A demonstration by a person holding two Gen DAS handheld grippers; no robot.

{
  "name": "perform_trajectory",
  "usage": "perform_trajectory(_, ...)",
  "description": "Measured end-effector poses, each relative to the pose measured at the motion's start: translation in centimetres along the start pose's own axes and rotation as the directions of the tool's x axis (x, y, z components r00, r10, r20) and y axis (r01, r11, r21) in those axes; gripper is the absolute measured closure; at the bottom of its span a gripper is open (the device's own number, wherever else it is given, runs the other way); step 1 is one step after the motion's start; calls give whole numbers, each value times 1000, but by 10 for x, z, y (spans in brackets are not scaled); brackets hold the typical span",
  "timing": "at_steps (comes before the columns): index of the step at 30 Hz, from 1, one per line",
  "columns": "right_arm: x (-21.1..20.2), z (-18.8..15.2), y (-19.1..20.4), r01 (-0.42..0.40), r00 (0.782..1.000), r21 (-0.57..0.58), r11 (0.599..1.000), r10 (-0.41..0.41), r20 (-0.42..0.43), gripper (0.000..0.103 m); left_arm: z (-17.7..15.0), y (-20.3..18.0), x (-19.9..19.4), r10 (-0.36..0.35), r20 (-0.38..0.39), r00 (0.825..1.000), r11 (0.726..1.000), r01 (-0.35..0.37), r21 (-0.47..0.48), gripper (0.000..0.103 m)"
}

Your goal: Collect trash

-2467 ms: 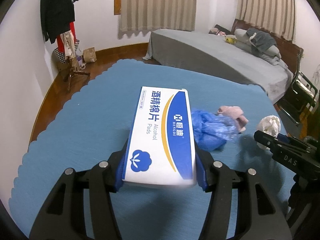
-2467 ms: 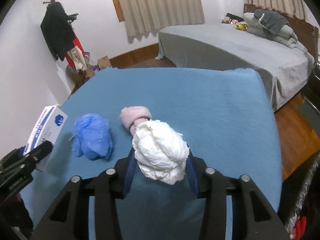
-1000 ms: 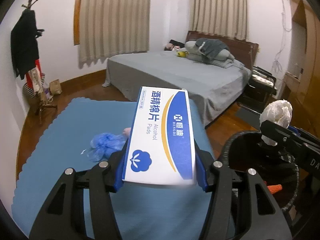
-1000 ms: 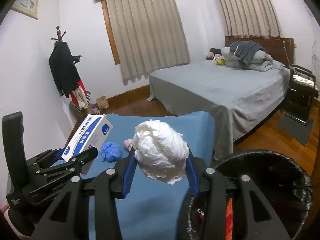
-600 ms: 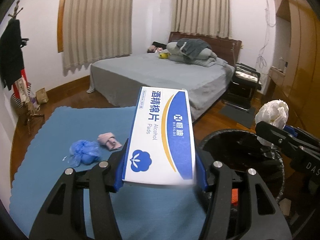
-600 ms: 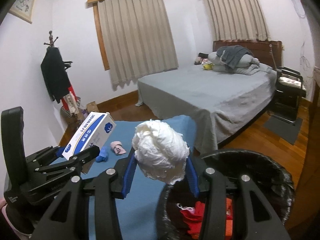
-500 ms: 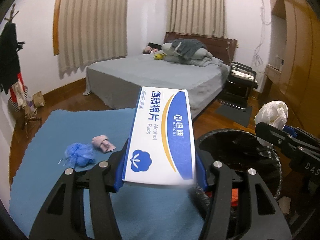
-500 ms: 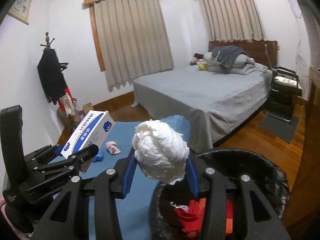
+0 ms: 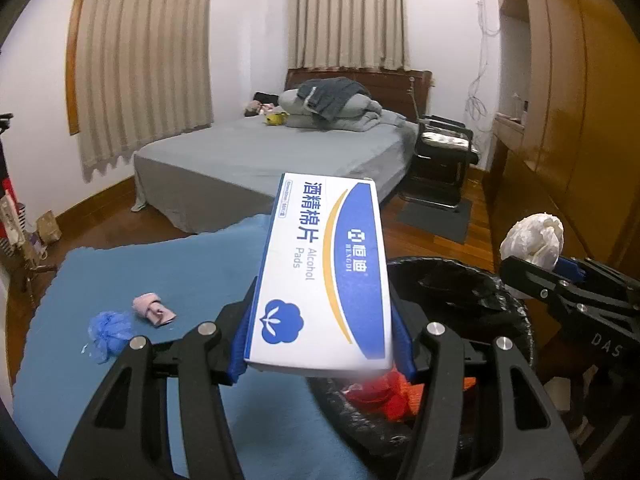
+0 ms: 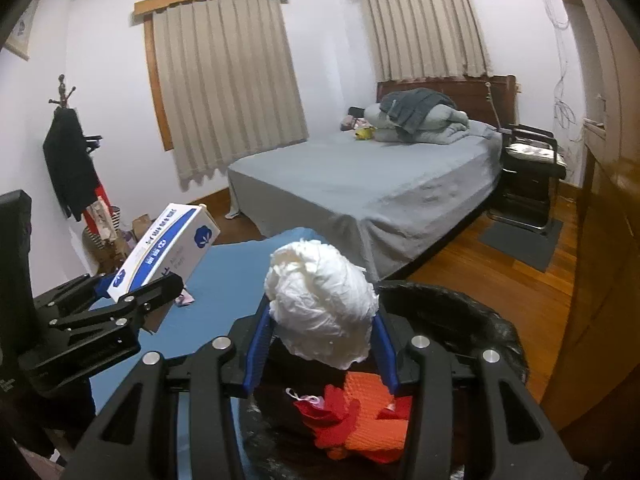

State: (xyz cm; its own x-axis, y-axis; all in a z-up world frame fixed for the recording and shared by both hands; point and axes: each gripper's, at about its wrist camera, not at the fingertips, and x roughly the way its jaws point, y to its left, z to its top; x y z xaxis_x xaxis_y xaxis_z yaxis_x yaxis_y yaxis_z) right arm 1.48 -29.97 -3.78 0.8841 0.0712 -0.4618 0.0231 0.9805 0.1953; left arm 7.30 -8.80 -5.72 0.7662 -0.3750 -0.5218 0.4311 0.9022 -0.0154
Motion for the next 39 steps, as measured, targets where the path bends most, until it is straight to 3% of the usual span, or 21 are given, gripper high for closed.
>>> perform_trajectory(12, -9, -11, -35, 86, 996, 24, 996, -85, -14, 57, -5, -49, 30, -119, -20, 993, 990, 120, 72, 49)
perform_trajectory(22, 5, -26, -64, 120, 991, 65, 991, -116, -63, 57, -15, -65, 66, -177, -94, 980, 979, 186, 89, 48)
perform_trajectory(25, 11, -29, -71, 130, 989, 68, 989, -124, -79, 54, -16, -66, 79, -216, -130, 968, 971, 227, 73, 47)
perform_trajectory(31, 22, -32, -80, 146, 985, 68, 987, -138, -104, 42, -22, -58, 89, -225, -146, 963, 971, 233, 44, 39)
perform_trajectory(36, 20, -32, -77, 161, 983, 70, 984, -154, -95, 11, -22, -44, 84, -192, -139, 972, 979, 199, 37, 33)
perform_trajectory(39, 16, -32, -72, 167, 983, 74, 983, -160, -88, 6, -21, -32, 76, -165, -125, 978, 985, 170, 30, 26)
